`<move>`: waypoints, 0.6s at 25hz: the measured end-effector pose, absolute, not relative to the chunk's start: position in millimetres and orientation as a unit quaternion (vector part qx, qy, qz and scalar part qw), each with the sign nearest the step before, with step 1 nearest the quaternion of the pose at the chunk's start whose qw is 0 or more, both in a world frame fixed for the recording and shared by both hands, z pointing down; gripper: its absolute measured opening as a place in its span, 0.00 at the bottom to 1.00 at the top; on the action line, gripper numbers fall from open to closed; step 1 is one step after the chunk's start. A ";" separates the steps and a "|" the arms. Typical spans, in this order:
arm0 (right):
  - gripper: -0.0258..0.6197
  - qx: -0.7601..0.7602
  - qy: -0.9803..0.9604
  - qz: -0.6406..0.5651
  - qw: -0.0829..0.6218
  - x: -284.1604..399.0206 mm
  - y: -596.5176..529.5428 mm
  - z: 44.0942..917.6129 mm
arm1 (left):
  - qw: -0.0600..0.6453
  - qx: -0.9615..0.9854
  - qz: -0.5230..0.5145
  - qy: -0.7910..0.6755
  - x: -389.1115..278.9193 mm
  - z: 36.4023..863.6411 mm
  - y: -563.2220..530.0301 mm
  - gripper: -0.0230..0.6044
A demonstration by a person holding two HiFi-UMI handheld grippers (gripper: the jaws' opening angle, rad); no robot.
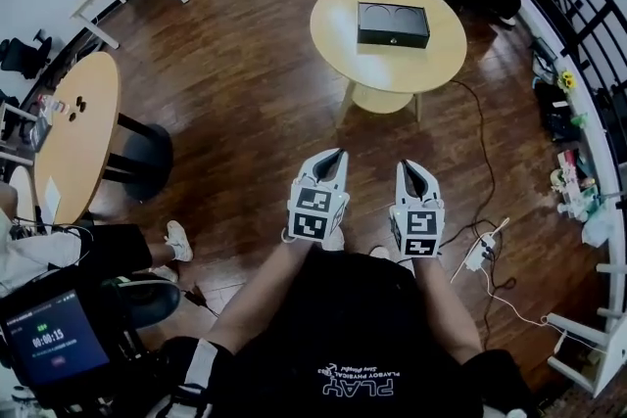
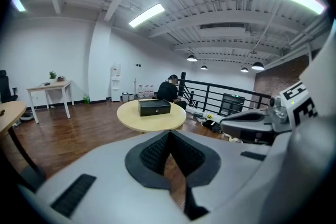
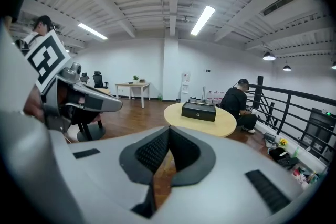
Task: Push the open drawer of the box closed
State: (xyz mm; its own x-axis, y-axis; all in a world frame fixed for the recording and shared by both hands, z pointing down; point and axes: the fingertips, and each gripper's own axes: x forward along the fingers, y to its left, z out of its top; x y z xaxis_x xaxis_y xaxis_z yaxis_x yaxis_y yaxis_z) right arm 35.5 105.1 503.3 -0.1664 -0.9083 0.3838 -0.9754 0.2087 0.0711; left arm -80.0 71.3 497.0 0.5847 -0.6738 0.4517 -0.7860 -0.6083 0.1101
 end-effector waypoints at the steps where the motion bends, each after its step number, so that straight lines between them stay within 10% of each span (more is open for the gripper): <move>1: 0.05 0.622 -0.757 0.100 0.176 40.1 107.4 502.2 | 0.146 0.877 0.186 -0.419 -76.1 493.7 75.3 0.03; 15: 0.05 0.587 -0.785 0.120 0.157 101.5 193.8 502.9 | 0.139 0.852 0.190 -0.468 -10.9 497.9 180.2 0.03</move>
State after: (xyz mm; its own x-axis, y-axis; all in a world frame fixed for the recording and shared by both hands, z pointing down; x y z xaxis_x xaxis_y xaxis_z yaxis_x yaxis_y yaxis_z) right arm 101.5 193.8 502.9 -0.2608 -0.8844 0.3871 -0.9597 0.2810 -0.0047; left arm -10.9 180.2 497.9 0.4903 -0.7436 0.4546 -0.8497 -0.5239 0.0593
